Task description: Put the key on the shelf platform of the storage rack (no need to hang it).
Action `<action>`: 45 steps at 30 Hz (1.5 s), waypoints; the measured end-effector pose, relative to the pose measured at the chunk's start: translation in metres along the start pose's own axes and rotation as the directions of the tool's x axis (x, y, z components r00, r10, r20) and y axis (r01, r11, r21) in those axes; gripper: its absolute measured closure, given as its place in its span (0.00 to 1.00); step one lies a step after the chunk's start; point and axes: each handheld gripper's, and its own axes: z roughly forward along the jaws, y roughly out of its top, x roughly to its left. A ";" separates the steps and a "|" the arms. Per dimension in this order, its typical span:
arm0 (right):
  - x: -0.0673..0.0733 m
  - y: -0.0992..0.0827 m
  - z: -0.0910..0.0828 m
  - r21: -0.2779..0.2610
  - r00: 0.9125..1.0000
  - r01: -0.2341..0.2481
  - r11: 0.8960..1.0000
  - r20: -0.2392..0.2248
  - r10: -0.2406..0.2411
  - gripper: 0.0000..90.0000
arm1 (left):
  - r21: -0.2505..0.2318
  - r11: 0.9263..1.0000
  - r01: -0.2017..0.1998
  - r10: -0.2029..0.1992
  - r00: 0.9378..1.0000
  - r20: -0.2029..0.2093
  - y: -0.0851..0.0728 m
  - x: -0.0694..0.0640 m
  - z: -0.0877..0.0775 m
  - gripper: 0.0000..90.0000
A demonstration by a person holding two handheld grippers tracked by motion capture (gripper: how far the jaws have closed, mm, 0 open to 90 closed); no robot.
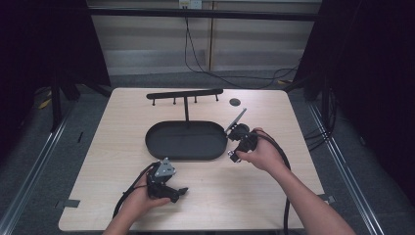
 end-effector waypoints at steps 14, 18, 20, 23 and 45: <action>0.000 0.010 -0.003 -0.004 1.000 0.004 1.000 0.016 -0.004 0.75 | 0.002 1.000 0.000 -0.001 1.000 0.001 0.000 0.000 0.000 0.13; 0.003 0.014 -0.004 -0.005 1.000 0.005 1.000 0.016 -0.005 0.75 | 0.000 1.000 -0.001 0.001 1.000 0.001 0.000 0.000 0.000 0.13; 0.004 0.015 -0.003 -0.005 1.000 0.011 1.000 0.015 -0.010 0.75 | 0.001 1.000 -0.002 0.002 1.000 0.001 0.000 0.000 0.000 0.13; 0.003 0.016 -0.002 -0.003 1.000 0.013 1.000 0.016 -0.013 0.75 | 0.001 1.000 -0.001 0.001 1.000 0.001 0.000 0.000 0.000 0.13; 0.003 0.031 -0.014 -0.019 0.999 0.020 1.000 0.028 -0.020 0.75 | -0.006 1.000 0.005 -0.005 1.000 0.000 0.000 0.000 0.000 0.13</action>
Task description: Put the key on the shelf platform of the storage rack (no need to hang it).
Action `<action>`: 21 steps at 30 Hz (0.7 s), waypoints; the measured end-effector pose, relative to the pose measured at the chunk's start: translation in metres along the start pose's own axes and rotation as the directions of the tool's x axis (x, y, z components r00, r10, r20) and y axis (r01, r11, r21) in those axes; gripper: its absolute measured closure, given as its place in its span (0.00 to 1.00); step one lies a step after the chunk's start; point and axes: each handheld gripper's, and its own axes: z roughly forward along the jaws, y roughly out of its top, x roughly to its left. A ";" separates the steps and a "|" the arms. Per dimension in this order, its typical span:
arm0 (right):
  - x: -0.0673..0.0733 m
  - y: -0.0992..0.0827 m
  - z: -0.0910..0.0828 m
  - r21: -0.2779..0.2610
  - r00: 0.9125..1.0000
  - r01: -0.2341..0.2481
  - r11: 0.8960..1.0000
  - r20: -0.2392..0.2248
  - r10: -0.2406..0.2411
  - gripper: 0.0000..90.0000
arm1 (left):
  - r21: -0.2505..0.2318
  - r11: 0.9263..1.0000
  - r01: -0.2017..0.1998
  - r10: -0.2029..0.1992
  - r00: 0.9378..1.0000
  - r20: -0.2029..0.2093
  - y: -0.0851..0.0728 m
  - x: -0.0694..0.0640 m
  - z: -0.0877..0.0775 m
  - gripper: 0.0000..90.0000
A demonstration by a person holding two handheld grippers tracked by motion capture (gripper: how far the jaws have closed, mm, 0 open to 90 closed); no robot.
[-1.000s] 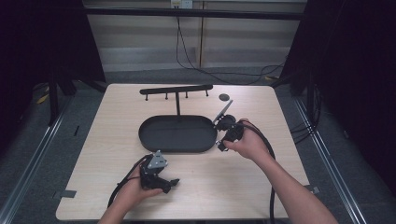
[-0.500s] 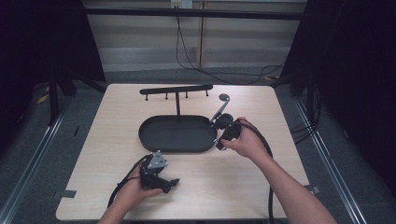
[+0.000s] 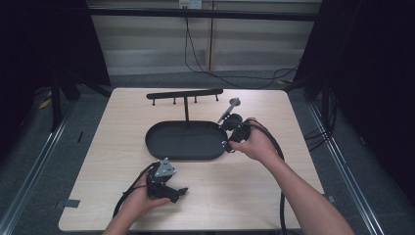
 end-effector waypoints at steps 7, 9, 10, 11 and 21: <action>0.000 0.006 -0.001 0.004 1.000 0.007 1.000 0.007 -0.007 0.75 | 0.000 1.000 0.000 0.000 1.000 0.000 0.000 0.000 0.000 0.13; 0.000 0.008 0.000 0.001 1.000 0.007 1.000 0.001 -0.007 0.75 | 0.000 1.000 0.001 -0.001 1.000 0.001 0.000 0.000 0.000 0.13; 0.000 0.008 0.000 0.002 1.000 0.003 1.000 0.000 -0.003 0.75 | 0.001 1.000 0.000 0.000 1.000 0.001 0.000 0.000 0.000 0.13; 0.000 0.009 0.000 0.000 1.000 0.005 1.000 0.003 -0.005 0.75 | 0.001 1.000 0.000 0.000 1.000 0.001 0.000 0.000 0.000 0.13; -0.001 0.018 -0.002 -0.013 1.000 0.004 1.000 0.011 -0.004 0.75 | 0.001 1.000 0.000 0.000 1.000 0.001 0.000 0.000 0.000 0.13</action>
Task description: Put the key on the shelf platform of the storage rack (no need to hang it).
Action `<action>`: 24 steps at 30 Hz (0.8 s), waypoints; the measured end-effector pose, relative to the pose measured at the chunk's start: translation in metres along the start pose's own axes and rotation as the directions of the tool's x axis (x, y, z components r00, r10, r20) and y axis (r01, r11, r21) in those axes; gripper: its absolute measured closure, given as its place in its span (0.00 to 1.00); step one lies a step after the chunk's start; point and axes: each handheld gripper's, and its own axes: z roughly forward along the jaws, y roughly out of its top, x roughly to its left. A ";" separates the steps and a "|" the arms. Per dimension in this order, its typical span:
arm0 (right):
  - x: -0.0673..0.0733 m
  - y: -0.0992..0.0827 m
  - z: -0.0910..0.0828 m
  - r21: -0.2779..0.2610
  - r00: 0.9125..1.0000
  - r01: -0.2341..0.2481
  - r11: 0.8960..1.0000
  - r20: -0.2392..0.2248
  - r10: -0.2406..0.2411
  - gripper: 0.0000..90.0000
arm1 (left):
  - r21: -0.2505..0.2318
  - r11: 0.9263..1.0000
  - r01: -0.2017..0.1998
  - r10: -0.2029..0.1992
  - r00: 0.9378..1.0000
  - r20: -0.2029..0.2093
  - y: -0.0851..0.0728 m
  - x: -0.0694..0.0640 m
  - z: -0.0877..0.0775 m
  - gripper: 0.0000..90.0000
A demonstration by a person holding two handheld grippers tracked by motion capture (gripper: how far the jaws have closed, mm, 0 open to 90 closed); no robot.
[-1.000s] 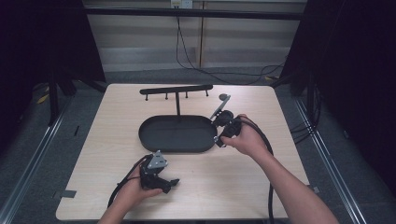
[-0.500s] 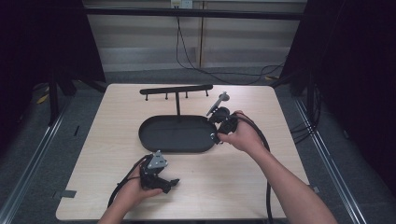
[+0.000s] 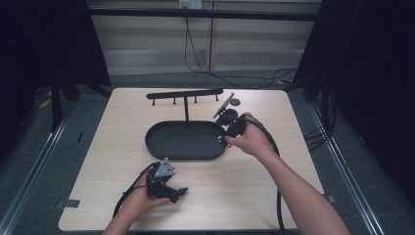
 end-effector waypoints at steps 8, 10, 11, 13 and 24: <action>0.003 0.007 0.003 -0.001 1.000 0.018 1.000 0.008 -0.018 0.75 | 0.001 1.000 0.000 0.000 1.000 -0.002 0.000 0.000 0.000 0.13; 0.003 0.009 0.004 -0.010 1.000 0.016 1.000 0.003 -0.016 0.75 | 0.000 1.000 0.000 0.000 1.000 0.000 0.000 0.000 0.000 0.13; 0.003 0.009 0.005 -0.010 1.000 0.014 1.000 0.002 -0.014 0.75 | 0.000 1.000 0.000 0.000 1.000 0.000 0.000 0.000 0.000 0.13; 0.002 0.010 0.006 -0.010 1.000 0.014 1.000 0.004 -0.014 0.75 | 0.000 1.000 0.000 0.000 1.000 -0.001 0.000 0.000 0.000 0.13; -0.002 0.016 0.011 -0.023 1.000 -0.014 1.000 -0.012 0.014 0.75 | -0.001 1.000 -0.001 0.001 1.000 0.001 0.000 0.000 0.000 0.13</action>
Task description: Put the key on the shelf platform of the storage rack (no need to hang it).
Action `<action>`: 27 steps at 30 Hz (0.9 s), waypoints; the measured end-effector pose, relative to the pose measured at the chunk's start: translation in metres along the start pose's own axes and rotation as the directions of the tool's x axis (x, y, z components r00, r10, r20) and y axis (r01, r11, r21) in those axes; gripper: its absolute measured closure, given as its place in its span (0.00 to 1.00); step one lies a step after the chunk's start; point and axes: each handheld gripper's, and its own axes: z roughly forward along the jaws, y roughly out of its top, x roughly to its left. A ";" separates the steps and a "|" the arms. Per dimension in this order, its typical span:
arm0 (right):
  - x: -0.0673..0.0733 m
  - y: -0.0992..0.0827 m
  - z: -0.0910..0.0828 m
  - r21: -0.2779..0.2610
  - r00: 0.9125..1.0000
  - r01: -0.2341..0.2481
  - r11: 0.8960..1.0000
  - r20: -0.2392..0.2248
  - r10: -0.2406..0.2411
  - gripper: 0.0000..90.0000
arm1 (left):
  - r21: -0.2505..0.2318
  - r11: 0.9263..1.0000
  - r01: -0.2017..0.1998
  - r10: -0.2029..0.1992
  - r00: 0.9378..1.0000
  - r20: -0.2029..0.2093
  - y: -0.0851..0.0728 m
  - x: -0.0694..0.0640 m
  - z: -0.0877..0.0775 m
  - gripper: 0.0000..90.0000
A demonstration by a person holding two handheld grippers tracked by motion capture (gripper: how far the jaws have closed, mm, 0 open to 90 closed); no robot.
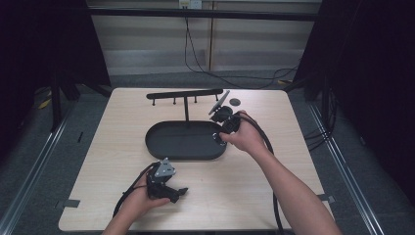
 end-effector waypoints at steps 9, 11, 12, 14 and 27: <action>0.000 0.005 0.006 -0.001 1.000 0.001 1.000 0.000 -0.001 0.75 | 0.001 1.000 -0.001 0.001 1.000 0.000 0.000 0.000 0.000 0.13; 0.000 0.006 0.008 -0.009 1.000 0.006 1.000 0.000 -0.006 0.75 | 0.001 1.000 -0.001 0.001 1.000 0.001 0.000 0.000 0.000 0.13; 0.001 0.007 0.009 -0.007 1.000 0.004 1.000 0.002 -0.004 0.75 | 0.001 1.000 -0.001 0.001 1.000 0.001 0.000 0.000 0.000 0.13; 0.001 0.008 0.011 -0.007 1.000 0.004 1.000 0.000 -0.004 0.75 | 0.001 1.000 -0.001 0.001 1.000 0.001 0.000 0.000 0.000 0.13; 0.004 0.016 0.022 -0.001 1.000 0.016 1.000 0.000 -0.016 0.75 | 0.001 1.000 -0.001 0.001 1.000 0.000 0.000 0.000 0.000 0.13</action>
